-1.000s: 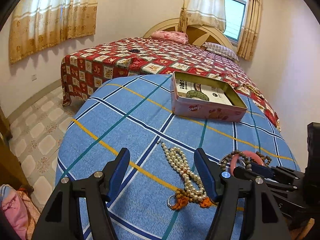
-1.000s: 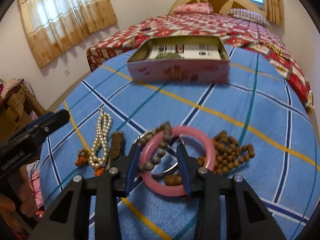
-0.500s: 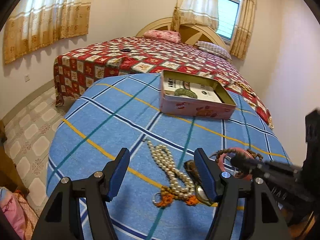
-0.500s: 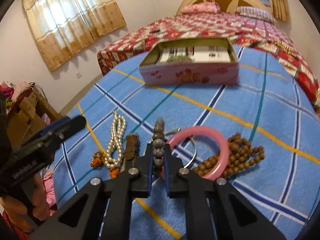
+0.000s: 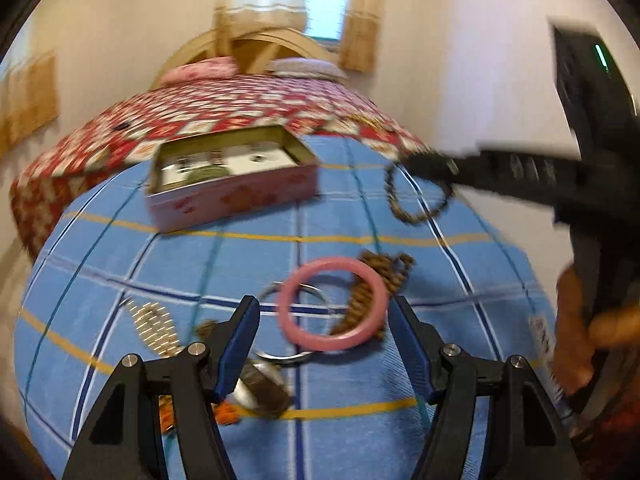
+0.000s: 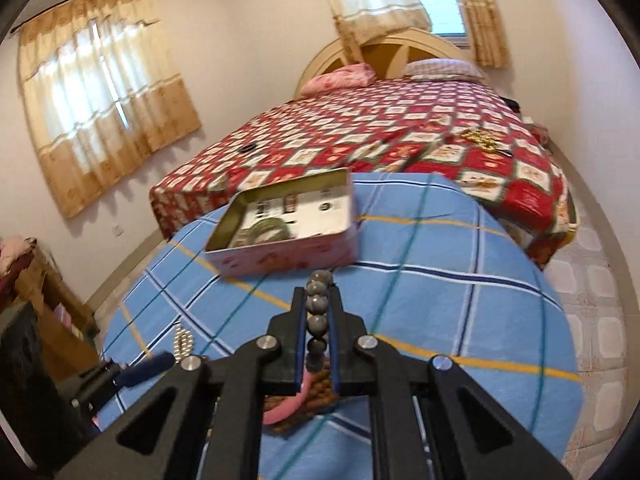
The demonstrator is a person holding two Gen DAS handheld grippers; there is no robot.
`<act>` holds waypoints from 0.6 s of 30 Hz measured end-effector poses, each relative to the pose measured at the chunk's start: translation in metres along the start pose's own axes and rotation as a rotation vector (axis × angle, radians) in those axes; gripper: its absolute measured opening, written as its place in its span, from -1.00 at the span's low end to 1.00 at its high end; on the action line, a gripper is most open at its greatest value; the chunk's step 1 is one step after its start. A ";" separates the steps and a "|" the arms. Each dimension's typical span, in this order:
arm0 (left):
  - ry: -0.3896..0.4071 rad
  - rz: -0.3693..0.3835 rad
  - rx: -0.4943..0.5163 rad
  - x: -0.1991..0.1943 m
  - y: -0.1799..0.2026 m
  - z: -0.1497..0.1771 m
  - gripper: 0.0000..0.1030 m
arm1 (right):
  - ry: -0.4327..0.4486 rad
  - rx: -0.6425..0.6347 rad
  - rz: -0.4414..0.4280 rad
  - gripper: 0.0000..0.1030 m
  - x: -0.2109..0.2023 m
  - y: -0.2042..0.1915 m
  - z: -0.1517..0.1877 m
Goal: Organize jewelry
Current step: 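Grasp the pink bangle with the left tool while the right tool holds the bead bracelet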
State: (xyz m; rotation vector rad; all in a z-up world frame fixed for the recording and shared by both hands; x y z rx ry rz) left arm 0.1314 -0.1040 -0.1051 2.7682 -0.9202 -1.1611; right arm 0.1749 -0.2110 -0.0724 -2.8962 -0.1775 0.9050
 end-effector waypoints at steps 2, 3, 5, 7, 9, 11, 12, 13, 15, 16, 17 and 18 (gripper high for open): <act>-0.013 -0.003 0.060 0.007 0.012 0.003 0.30 | -0.004 0.014 0.003 -0.76 0.000 0.006 0.003; -0.023 0.002 0.071 0.011 0.016 0.004 0.30 | -0.008 0.020 0.005 -0.76 0.000 0.008 0.004; -0.058 0.025 0.050 0.018 0.018 0.004 0.30 | -0.011 0.033 0.003 -0.76 0.001 0.011 0.005; -0.092 0.031 0.035 0.023 0.016 0.005 0.15 | -0.014 0.040 0.000 -0.76 0.001 0.014 0.007; -0.125 0.029 0.022 0.031 0.014 0.006 0.00 | -0.013 0.047 -0.002 -0.76 0.000 0.016 0.007; -0.155 0.012 0.007 0.037 0.011 0.008 -0.15 | -0.014 0.054 -0.005 -0.76 0.000 0.019 0.007; -0.159 0.011 0.003 0.038 0.010 0.008 -0.21 | -0.014 0.058 -0.005 -0.76 0.000 0.020 0.008; -0.164 0.014 -0.001 0.038 0.010 0.008 -0.30 | -0.015 0.061 -0.006 -0.76 0.001 0.022 0.008; -0.161 0.024 -0.016 0.037 0.010 0.008 -0.47 | -0.020 0.069 -0.010 -0.76 0.002 0.022 0.010; -0.154 0.028 -0.036 0.036 0.007 0.007 -0.53 | -0.021 0.069 -0.012 -0.76 0.002 0.023 0.010; -0.141 0.048 -0.077 0.033 0.003 0.005 -0.58 | -0.021 0.069 -0.012 -0.76 0.002 0.023 0.010; -0.130 0.062 -0.109 0.030 -0.001 0.003 -0.63 | -0.020 0.068 -0.012 -0.76 0.002 0.023 0.010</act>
Point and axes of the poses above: each gripper's, at about its wrist camera, not at the fingertips, and x roughly the way its jaws point, y to its right, z to its underside, the point moved 7 cm from there along x, roughly the way its jaws point, and after that the axes turned 11 degrees about -x, right-handed, at the moved point
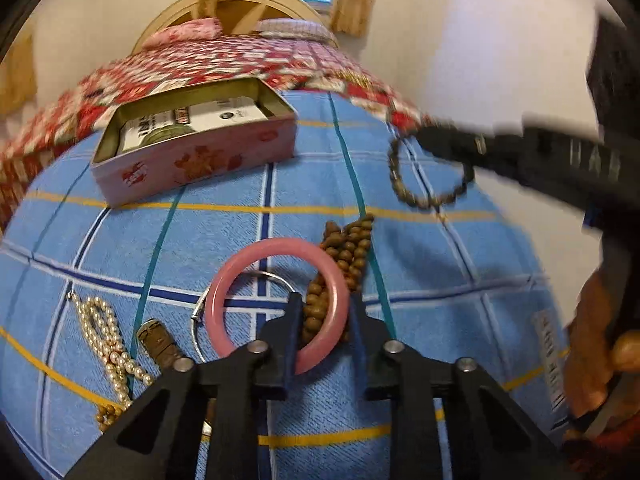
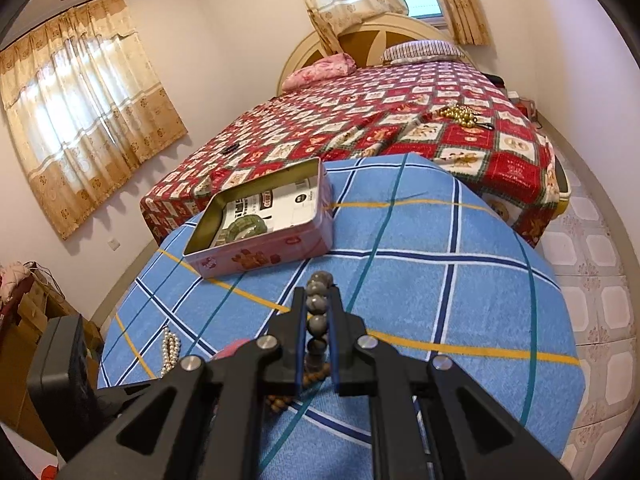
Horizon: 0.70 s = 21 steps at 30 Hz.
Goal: Organize jewelry
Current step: 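Grasp the pink bangle with the left tool while the right tool holds the bead bracelet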
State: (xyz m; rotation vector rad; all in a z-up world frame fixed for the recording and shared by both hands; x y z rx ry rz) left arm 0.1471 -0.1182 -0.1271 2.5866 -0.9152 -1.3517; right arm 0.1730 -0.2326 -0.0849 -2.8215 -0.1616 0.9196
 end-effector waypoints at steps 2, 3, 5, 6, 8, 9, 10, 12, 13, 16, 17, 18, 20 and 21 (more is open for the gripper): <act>0.025 0.060 -0.085 -0.010 -0.009 -0.007 -0.67 | 0.002 -0.003 -0.003 -0.76 0.000 -0.001 0.000; 0.033 0.071 -0.099 -0.013 -0.012 -0.010 -0.67 | 0.002 -0.005 -0.004 -0.76 0.001 -0.001 0.000; 0.055 0.072 -0.110 -0.021 -0.016 -0.014 -0.67 | 0.000 -0.008 -0.007 -0.76 0.002 -0.003 0.000; 0.064 0.066 -0.113 -0.023 -0.018 -0.018 -0.70 | -0.002 -0.010 -0.007 -0.76 0.003 -0.004 0.000; 0.074 0.076 -0.131 -0.027 -0.020 -0.021 -0.74 | -0.005 -0.010 -0.012 -0.76 0.005 -0.005 0.000; 0.076 0.095 -0.145 -0.029 -0.021 -0.022 -0.76 | -0.006 -0.011 -0.014 -0.76 0.006 -0.006 0.000; 0.080 0.103 -0.155 -0.031 -0.023 -0.023 -0.77 | -0.007 -0.015 -0.015 -0.76 0.006 -0.008 0.001; 0.095 0.111 -0.177 -0.035 -0.027 -0.027 -0.78 | -0.007 -0.023 -0.015 -0.76 0.005 -0.010 0.001; 0.104 0.118 -0.185 -0.037 -0.028 -0.028 -0.79 | -0.007 -0.025 -0.015 -0.76 0.005 -0.011 0.000; 0.122 0.109 -0.185 -0.041 -0.031 -0.032 -0.80 | -0.003 -0.033 -0.018 -0.75 0.006 -0.014 -0.001; 0.124 0.111 -0.182 -0.042 -0.032 -0.032 -0.80 | -0.005 -0.036 -0.018 -0.76 0.006 -0.015 -0.001; 0.125 0.116 -0.184 -0.042 -0.035 -0.032 -0.80 | -0.007 -0.037 -0.017 -0.76 0.007 -0.016 -0.001; 0.118 0.113 -0.173 -0.041 -0.035 -0.032 -0.79 | -0.011 -0.034 -0.019 -0.76 0.009 -0.016 0.000; 0.122 0.080 -0.154 -0.040 -0.036 -0.031 -0.78 | -0.013 -0.033 -0.019 -0.76 0.009 -0.017 0.001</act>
Point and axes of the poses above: each gripper's, at about its wrist camera, not at the fingertips, and x roughly the way its jaws point, y to its right, z to its underside, the point moved 7 cm from there along x, roughly the way its jaws point, and after that the axes turned 11 degrees about -x, right-handed, at the moved point
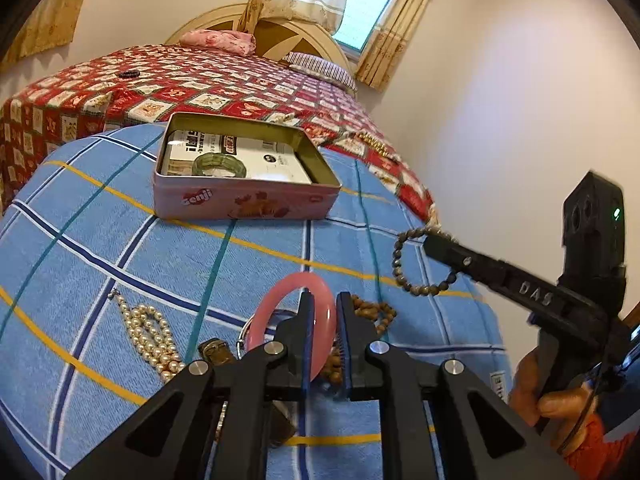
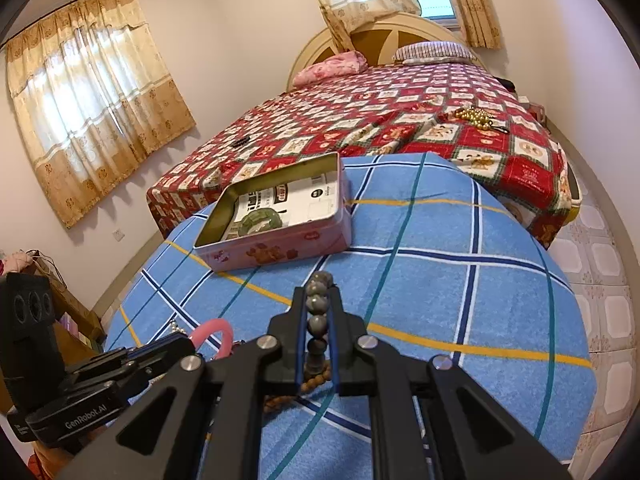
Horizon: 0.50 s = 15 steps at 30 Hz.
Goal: Organize jewelry
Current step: 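Grasp the pink bangle with the left tool while the right tool holds the bead bracelet, then lift and carry the pink bangle and bead bracelet over the tin box with both tools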
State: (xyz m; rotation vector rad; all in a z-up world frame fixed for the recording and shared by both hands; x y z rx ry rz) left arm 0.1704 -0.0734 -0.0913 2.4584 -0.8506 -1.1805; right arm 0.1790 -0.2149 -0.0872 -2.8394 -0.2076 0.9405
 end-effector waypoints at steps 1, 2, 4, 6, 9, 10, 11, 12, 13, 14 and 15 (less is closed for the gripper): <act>0.007 -0.061 0.036 0.002 0.000 0.001 -0.77 | -0.004 0.001 0.000 -0.76 0.001 0.000 0.000; 0.007 -0.143 0.072 0.004 -0.004 0.002 -0.77 | -0.005 0.002 -0.001 -0.76 0.001 0.000 0.001; 0.002 -0.238 0.105 0.009 -0.011 0.004 -0.77 | -0.007 0.006 0.001 -0.76 0.002 0.000 0.001; -0.023 -0.213 0.061 0.012 -0.019 0.007 -0.77 | -0.007 0.010 0.002 -0.76 0.002 0.000 0.001; -0.024 -0.179 0.011 0.013 -0.029 0.006 -0.79 | -0.010 0.012 0.003 -0.76 0.003 0.000 0.002; -0.020 -0.177 0.003 0.013 -0.030 0.006 -0.80 | -0.012 0.012 0.001 -0.76 0.003 0.000 0.002; -0.016 -0.168 -0.004 0.012 -0.030 0.005 -0.81 | -0.012 0.012 0.001 -0.76 0.004 0.000 0.002; -0.009 -0.151 -0.011 0.011 -0.029 0.004 -0.82 | -0.013 0.011 0.001 -0.76 0.004 -0.001 0.003; -0.001 -0.147 -0.011 0.009 -0.028 0.004 -0.82 | -0.013 0.011 0.000 -0.76 0.005 -0.001 0.003; 0.007 -0.150 -0.007 0.006 -0.027 0.003 -0.82 | -0.013 0.012 -0.001 -0.76 0.005 -0.002 0.003; 0.013 -0.153 -0.004 0.004 -0.025 0.002 -0.82 | -0.012 0.011 -0.001 -0.76 0.005 -0.002 0.003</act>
Point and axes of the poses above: each gripper's, at about its wrist camera, not at the fingertips, and x roughly the way its jaws point, y to its right, z to its underside, the point moved 7 cm from there along x, roughly the way its jaws point, and after that the axes turned 11 degrees about -x, right-handed, at the moved point
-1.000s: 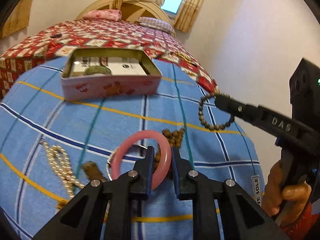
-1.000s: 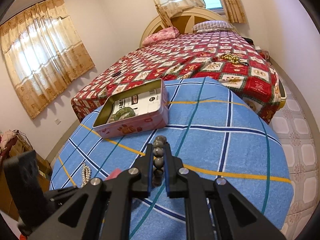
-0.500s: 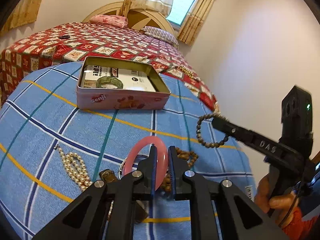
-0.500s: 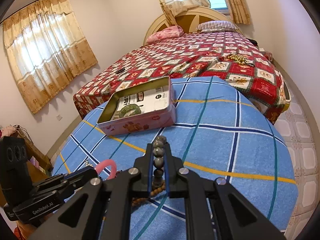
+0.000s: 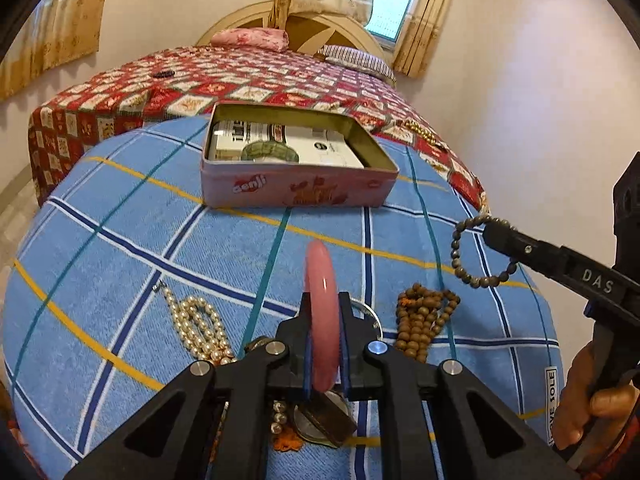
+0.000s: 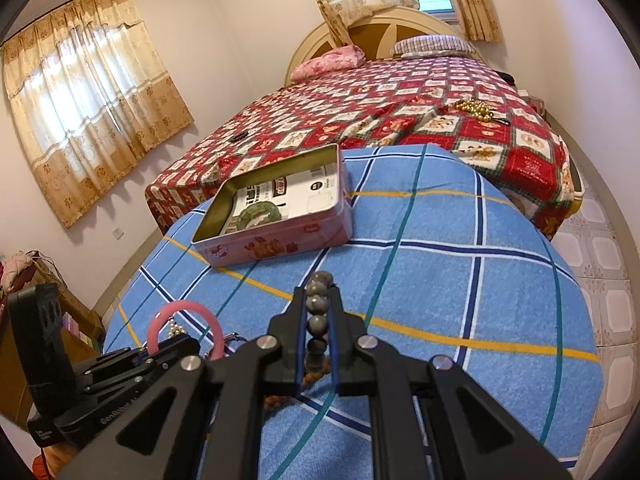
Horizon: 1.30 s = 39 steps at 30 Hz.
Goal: Organize jewelry
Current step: 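Lift and carry the pink bangle and bead bracelet over the tin box with both tools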
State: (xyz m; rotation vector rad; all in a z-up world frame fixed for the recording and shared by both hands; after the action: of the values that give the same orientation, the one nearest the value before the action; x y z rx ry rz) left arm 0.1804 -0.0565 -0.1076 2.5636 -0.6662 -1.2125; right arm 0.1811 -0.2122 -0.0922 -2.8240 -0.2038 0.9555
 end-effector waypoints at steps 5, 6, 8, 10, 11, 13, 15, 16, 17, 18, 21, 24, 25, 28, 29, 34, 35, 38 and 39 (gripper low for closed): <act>0.041 0.012 -0.007 -0.013 0.005 -0.011 -0.82 | 0.010 -0.003 0.005 -0.76 -0.002 0.001 -0.003; 0.052 0.008 -0.003 -0.016 0.006 -0.013 -0.82 | 0.012 -0.005 0.006 -0.76 -0.002 0.001 -0.004; 0.067 0.011 0.005 -0.021 0.008 -0.017 -0.82 | 0.019 -0.010 0.009 -0.76 -0.003 0.000 -0.006; 0.078 0.015 0.005 -0.023 0.008 -0.020 -0.82 | 0.020 -0.015 0.008 -0.76 -0.002 -0.001 -0.007; 0.082 0.018 0.004 -0.024 0.008 -0.022 -0.82 | 0.019 -0.014 0.008 -0.76 -0.001 -0.001 -0.008; 0.091 0.028 -0.001 -0.026 0.008 -0.025 -0.82 | 0.018 -0.010 0.006 -0.76 0.001 0.000 -0.008; 0.099 0.025 -0.001 -0.027 0.007 -0.028 -0.82 | 0.017 -0.010 0.005 -0.76 0.002 0.000 -0.009; 0.100 0.024 -0.003 -0.027 0.006 -0.030 -0.82 | 0.016 -0.013 0.004 -0.76 0.003 0.000 -0.010; 0.102 0.025 -0.008 -0.027 0.006 -0.033 -0.82 | 0.016 -0.014 0.003 -0.76 0.003 0.000 -0.010; 0.104 0.028 -0.009 -0.027 0.006 -0.034 -0.82 | 0.016 -0.016 0.003 -0.76 0.004 0.000 -0.011; 0.118 0.038 -0.010 -0.028 0.007 -0.044 -0.82 | 0.023 -0.029 -0.001 -0.76 0.008 -0.002 -0.020; 0.143 0.048 -0.009 -0.029 0.008 -0.061 -0.82 | 0.042 -0.045 -0.017 -0.76 0.010 -0.006 -0.035; 0.154 0.046 -0.005 -0.029 0.008 -0.068 -0.82 | 0.056 -0.052 -0.030 -0.76 0.010 -0.009 -0.045; 0.190 0.045 0.004 -0.024 0.008 -0.092 -0.82 | 0.093 -0.062 -0.077 -0.75 0.014 -0.016 -0.068; 0.195 0.043 0.004 -0.022 0.007 -0.098 -0.82 | 0.105 -0.066 -0.091 -0.75 0.016 -0.018 -0.074; 0.216 0.003 0.017 0.006 -0.003 -0.136 -0.82 | 0.126 -0.074 -0.104 -0.75 0.045 -0.022 -0.102; 0.213 0.002 0.013 0.013 -0.007 -0.143 -0.82 | 0.124 -0.074 -0.106 -0.76 0.052 -0.023 -0.106; 0.212 -0.028 0.018 0.034 -0.015 -0.164 -0.82 | 0.108 -0.074 -0.120 -0.76 0.075 -0.023 -0.115; 0.209 -0.039 0.023 0.042 -0.016 -0.170 -0.82 | 0.101 -0.074 -0.125 -0.76 0.085 -0.022 -0.119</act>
State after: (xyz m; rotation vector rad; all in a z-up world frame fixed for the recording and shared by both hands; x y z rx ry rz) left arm 0.3403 -0.0608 -0.0348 2.6849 -0.5905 -0.9336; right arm 0.3189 -0.1872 -0.0449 -2.8770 -0.4055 0.7937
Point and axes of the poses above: each gripper's, at about its wrist camera, not at the fingertips, and x roughly the way its jaws point, y to its right, z to its underside, the point moved 7 cm from there along x, roughly the way its jaws point, and after that the axes turned 11 degrees about -x, right-handed, at the moved point
